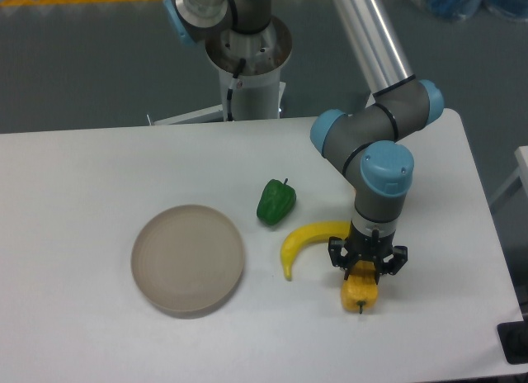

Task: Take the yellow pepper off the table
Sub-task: 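Lift the gripped yellow pepper up off the table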

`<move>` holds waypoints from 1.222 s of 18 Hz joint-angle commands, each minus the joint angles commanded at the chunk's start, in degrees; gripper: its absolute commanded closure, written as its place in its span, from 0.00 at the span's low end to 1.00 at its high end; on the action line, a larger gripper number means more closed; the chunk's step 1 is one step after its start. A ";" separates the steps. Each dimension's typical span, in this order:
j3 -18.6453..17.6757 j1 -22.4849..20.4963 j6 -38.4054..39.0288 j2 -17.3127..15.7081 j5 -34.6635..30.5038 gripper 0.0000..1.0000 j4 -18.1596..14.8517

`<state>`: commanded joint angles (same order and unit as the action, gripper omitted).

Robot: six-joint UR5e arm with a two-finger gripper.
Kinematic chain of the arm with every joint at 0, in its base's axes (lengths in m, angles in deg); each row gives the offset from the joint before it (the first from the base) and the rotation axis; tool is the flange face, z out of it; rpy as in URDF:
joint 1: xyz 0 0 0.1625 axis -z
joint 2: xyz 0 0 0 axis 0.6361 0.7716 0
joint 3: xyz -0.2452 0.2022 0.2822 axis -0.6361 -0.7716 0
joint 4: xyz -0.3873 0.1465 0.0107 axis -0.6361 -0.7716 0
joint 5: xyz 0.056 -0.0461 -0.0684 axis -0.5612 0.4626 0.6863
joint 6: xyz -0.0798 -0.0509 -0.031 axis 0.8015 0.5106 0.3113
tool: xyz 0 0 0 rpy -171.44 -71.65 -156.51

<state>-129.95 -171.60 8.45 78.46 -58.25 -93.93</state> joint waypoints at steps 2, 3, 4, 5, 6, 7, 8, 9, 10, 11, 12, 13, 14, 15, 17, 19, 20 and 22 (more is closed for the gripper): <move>0.53 -0.09 -0.44 -0.26 0.00 0.60 0.00; 1.05 -0.09 -0.88 -0.53 -0.17 0.61 0.00; 2.10 -0.09 -1.40 -0.79 -0.52 0.61 -0.09; 3.07 -0.09 -1.58 -1.31 -0.70 0.61 -0.17; 3.69 -0.09 -1.58 -1.67 -0.79 0.61 -0.26; 4.56 0.00 -1.67 -1.93 -0.79 0.62 -0.26; 5.62 0.00 -1.76 -2.37 -0.79 0.63 -0.44; 6.76 0.00 -1.93 -3.16 -0.79 0.63 -0.61; 6.68 0.00 -2.20 -3.77 -0.88 0.64 -0.70; 6.59 0.09 -2.81 -4.48 -1.40 0.64 -0.88; 6.16 0.17 -3.51 -5.18 -2.19 0.64 -0.88; 5.98 0.70 -4.91 -6.23 -2.55 0.64 -1.05; 5.89 0.70 -6.14 -6.68 -2.81 0.64 -1.40; 5.89 0.62 -7.55 -6.94 -3.51 0.63 -2.36; 6.50 0.35 -12.19 -8.43 -4.83 0.64 -4.91; 6.59 -0.26 -14.76 -9.14 -4.92 0.64 -5.71; 6.77 -0.44 -15.55 -9.23 -4.92 0.64 -5.71; 7.03 -0.87 -17.56 -9.32 -5.01 0.64 -5.89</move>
<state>-122.91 -172.48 -9.11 69.15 -63.26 -99.82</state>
